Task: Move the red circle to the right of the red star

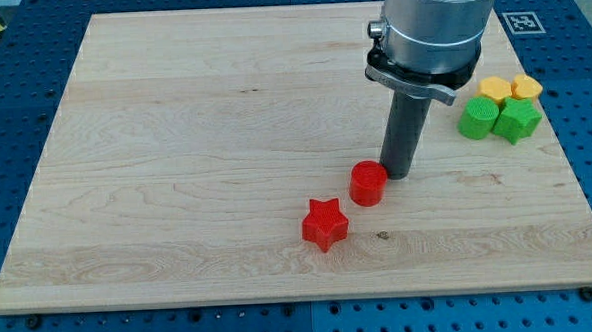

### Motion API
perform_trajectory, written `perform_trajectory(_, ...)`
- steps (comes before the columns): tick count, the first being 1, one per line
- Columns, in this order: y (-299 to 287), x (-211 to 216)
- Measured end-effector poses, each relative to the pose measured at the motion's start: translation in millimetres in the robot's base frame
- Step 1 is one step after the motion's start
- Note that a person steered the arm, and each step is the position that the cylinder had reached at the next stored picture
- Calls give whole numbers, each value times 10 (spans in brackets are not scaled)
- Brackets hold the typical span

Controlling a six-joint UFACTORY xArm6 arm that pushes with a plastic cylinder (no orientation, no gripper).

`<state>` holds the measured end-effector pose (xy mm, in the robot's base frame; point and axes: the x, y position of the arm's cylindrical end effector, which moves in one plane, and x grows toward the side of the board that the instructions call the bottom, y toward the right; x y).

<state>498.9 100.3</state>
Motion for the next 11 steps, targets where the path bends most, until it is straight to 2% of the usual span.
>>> perform_trajectory(1, -209, 346)
perform_trajectory(2, -213, 300)
perform_trajectory(3, -196, 10)
perform_trajectory(5, -705, 12)
perform_trajectory(7, -505, 328)
perform_trajectory(11, -505, 515)
